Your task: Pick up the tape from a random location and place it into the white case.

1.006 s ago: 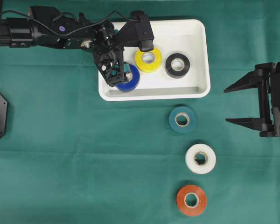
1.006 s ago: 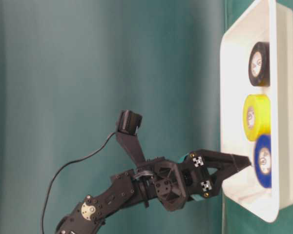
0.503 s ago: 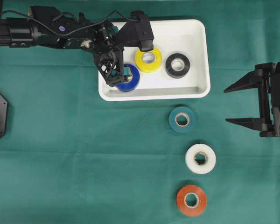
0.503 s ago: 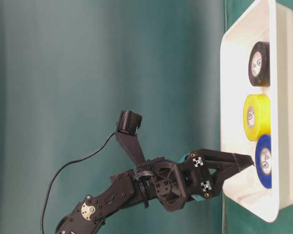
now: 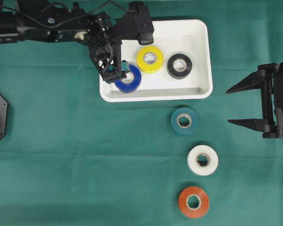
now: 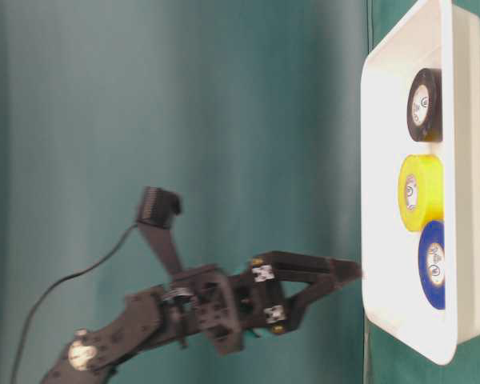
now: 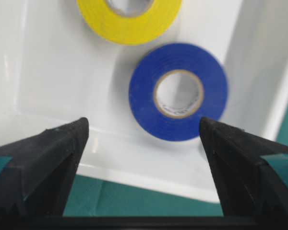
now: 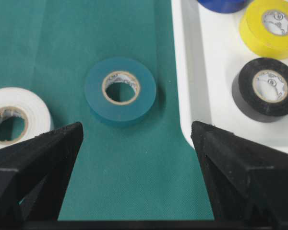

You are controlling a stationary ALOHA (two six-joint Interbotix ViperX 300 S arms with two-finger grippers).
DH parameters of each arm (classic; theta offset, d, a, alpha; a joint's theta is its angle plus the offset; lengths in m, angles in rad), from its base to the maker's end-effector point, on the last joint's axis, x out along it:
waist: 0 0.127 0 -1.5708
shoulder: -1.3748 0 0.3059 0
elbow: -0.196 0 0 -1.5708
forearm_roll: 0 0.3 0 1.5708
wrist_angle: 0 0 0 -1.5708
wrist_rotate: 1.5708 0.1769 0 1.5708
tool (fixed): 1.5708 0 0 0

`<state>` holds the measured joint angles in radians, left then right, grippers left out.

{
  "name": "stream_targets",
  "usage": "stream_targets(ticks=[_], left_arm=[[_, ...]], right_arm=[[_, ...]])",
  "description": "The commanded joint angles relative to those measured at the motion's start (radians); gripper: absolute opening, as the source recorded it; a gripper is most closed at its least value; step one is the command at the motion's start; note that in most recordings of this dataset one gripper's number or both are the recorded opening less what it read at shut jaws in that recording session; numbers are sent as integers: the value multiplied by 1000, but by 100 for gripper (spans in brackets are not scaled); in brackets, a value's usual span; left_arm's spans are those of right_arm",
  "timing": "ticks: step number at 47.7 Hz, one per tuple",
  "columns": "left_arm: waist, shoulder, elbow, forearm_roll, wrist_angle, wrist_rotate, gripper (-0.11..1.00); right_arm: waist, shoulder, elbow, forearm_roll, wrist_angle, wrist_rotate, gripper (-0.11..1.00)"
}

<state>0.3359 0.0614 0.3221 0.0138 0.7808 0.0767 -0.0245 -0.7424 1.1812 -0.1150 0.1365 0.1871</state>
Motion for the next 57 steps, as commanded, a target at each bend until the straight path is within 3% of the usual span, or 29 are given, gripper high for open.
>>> stream_targets(ticks=[1,9,24,50,57], left_arm=[[-11,-49,-38,0,28,-2,96],[-12,-81,-64,2,78,-2,96],[-29,-91,-51,2,63,-6,96],[-296,-91,-31,-2,-26,-74,96],[-328,-89,-28,-2,-44,-89,96]], right_arm=[[-2,3,-28,-2,3,0,88],[-2,3,-32,-2,15,2,88],[-2,3,-34,-2,15,2,88],[-2,3,-34,-2,14,2,88],[-2,3,-34,-2,14,2,88]])
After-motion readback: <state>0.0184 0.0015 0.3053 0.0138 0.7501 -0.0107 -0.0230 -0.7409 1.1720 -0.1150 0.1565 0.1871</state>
